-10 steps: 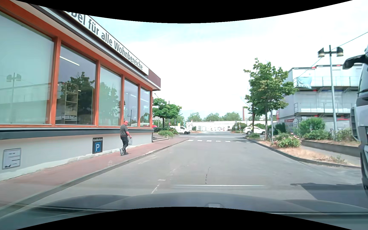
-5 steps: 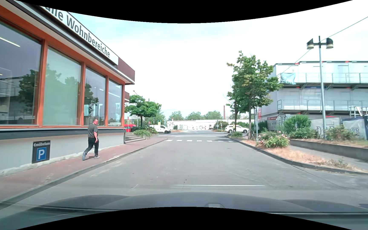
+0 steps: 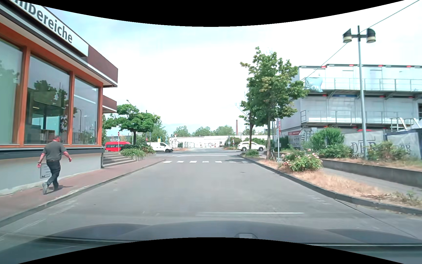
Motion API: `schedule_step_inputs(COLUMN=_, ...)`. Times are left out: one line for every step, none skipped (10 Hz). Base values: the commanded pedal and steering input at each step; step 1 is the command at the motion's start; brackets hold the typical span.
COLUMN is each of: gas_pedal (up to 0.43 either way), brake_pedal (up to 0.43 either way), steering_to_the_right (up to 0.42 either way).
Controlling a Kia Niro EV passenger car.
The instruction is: Follow the waypoints while adhering to traffic rules and regulations
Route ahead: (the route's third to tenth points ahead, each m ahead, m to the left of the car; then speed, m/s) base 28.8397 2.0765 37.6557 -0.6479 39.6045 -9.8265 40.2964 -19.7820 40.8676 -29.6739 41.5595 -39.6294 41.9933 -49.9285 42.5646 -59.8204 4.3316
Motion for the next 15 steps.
schedule_step_inputs(gas_pedal=0.157, brake_pedal=0.000, steering_to_the_right=0.106)
schedule_step_inputs(gas_pedal=0.157, brake_pedal=0.000, steering_to_the_right=0.074)
schedule_step_inputs(gas_pedal=0.157, brake_pedal=0.000, steering_to_the_right=0.041)
schedule_step_inputs(gas_pedal=0.157, brake_pedal=0.000, steering_to_the_right=0.019)
schedule_step_inputs(gas_pedal=0.157, brake_pedal=0.000, steering_to_the_right=-0.005)
schedule_step_inputs(gas_pedal=0.157, brake_pedal=0.000, steering_to_the_right=-0.021)
schedule_step_inputs(gas_pedal=0.157, brake_pedal=0.000, steering_to_the_right=-0.028)
schedule_step_inputs(gas_pedal=0.157, brake_pedal=0.000, steering_to_the_right=-0.030)
schedule_step_inputs(gas_pedal=0.157, brake_pedal=0.000, steering_to_the_right=-0.030)
schedule_step_inputs(gas_pedal=0.157, brake_pedal=0.000, steering_to_the_right=-0.030)
schedule_step_inputs(gas_pedal=0.157, brake_pedal=0.000, steering_to_the_right=-0.030)
schedule_step_inputs(gas_pedal=0.157, brake_pedal=0.000, steering_to_the_right=-0.030)
schedule_step_inputs(gas_pedal=0.157, brake_pedal=0.000, steering_to_the_right=-0.031)
schedule_step_inputs(gas_pedal=0.150, brake_pedal=0.000, steering_to_the_right=-0.038)
schedule_step_inputs(gas_pedal=0.138, brake_pedal=0.000, steering_to_the_right=-0.047)
